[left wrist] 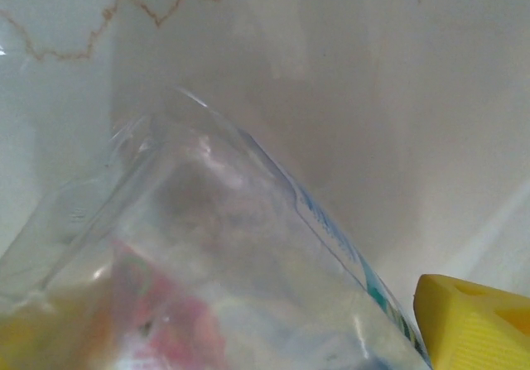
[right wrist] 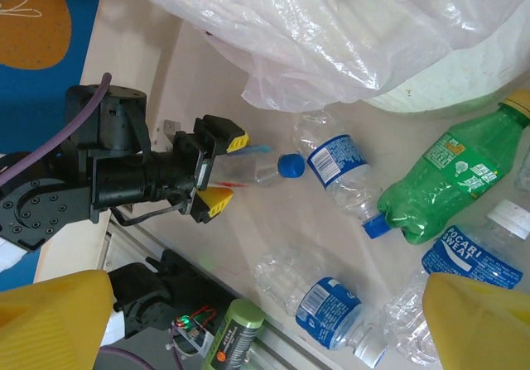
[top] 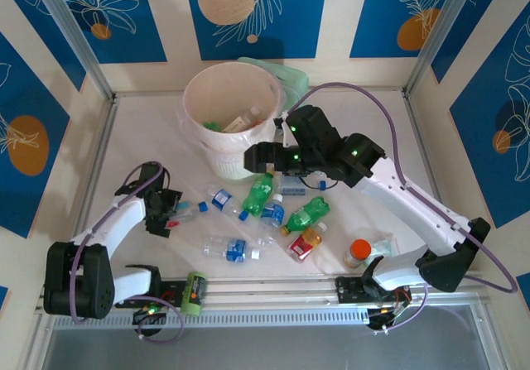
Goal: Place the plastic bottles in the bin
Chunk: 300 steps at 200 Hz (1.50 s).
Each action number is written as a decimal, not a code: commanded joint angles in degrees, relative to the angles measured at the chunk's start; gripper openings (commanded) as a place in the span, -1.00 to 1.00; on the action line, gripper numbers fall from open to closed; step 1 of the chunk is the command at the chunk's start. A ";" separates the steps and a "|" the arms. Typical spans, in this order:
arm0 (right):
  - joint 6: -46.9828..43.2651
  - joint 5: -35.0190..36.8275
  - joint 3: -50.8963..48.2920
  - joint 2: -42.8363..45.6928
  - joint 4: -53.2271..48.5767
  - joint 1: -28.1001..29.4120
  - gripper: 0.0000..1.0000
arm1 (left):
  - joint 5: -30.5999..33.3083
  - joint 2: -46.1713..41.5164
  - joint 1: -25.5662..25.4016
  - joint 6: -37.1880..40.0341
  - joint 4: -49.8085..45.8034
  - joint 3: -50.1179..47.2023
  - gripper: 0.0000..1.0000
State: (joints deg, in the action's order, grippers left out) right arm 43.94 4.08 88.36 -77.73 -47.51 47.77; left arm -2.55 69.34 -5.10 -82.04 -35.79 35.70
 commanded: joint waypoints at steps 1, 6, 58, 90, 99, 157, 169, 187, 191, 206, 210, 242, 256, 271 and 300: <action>0.58 -0.06 -0.46 -0.41 0.48 0.72 0.91 | -1.49 0.67 0.96 0.67 0.73 -0.49 0.72; 0.62 -0.03 -0.48 -0.51 0.48 0.75 0.90 | -1.58 0.78 0.98 0.85 0.72 -0.48 0.70; 0.65 0.40 -0.38 -0.69 0.49 1.00 0.84 | -1.71 0.18 1.15 1.28 0.39 -1.14 0.51; 0.94 1.17 -0.55 -0.31 0.22 1.00 0.83 | -2.63 -0.17 1.15 1.05 0.22 -1.80 0.44; 0.97 1.42 -0.64 -0.15 0.13 1.01 0.83 | -2.56 -0.42 1.15 1.18 0.11 -1.78 0.42; 0.84 2.40 -0.52 0.22 -0.04 0.95 0.83 | -2.46 -2.21 1.50 2.19 -1.83 -1.03 0.32; 0.71 2.75 -0.36 0.40 -0.30 0.99 0.83 | -2.39 -3.01 1.50 2.65 -2.62 -0.51 0.31; 0.42 3.34 -0.21 0.82 -0.72 0.71 0.83 | -1.82 -4.61 1.50 3.60 -4.37 0.84 0.29; 0.44 3.46 -0.29 0.92 -0.82 0.63 0.83 | -1.62 -5.01 1.50 3.91 -4.80 1.17 0.29; 0.40 3.83 -0.53 1.60 -1.01 0.08 0.83 | -0.67 -6.33 1.50 5.05 -6.46 2.59 0.26; 0.37 3.83 -0.62 1.82 -1.03 -0.16 0.82 | -0.42 -6.68 1.51 5.32 -6.88 2.97 0.25; 0.94 4.22 -1.36 3.61 -1.89 -2.59 0.81 | 1.32 -8.37 1.50 7.18 -9.94 6.68 0.21; 1.36 5.16 -1.53 4.59 -3.34 -4.20 0.81 | 2.92 -9.23 1.50 7.94 -11.70 8.94 0.19; 2.29 5.80 -1.73 5.62 -5.62 -7.08 0.81 | 5.80 -10.54 1.50 9.38 -13.68 12.39 0.19; 5.20 6.38 -4.45 8.12 -10.19 -13.76 0.81 | 9.56 -10.80 1.50 13.46 -15.40 21.57 0.19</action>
State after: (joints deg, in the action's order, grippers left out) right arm 46.02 8.86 86.65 -72.25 -51.81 38.20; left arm 2.09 59.35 -4.34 -73.23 -47.75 49.50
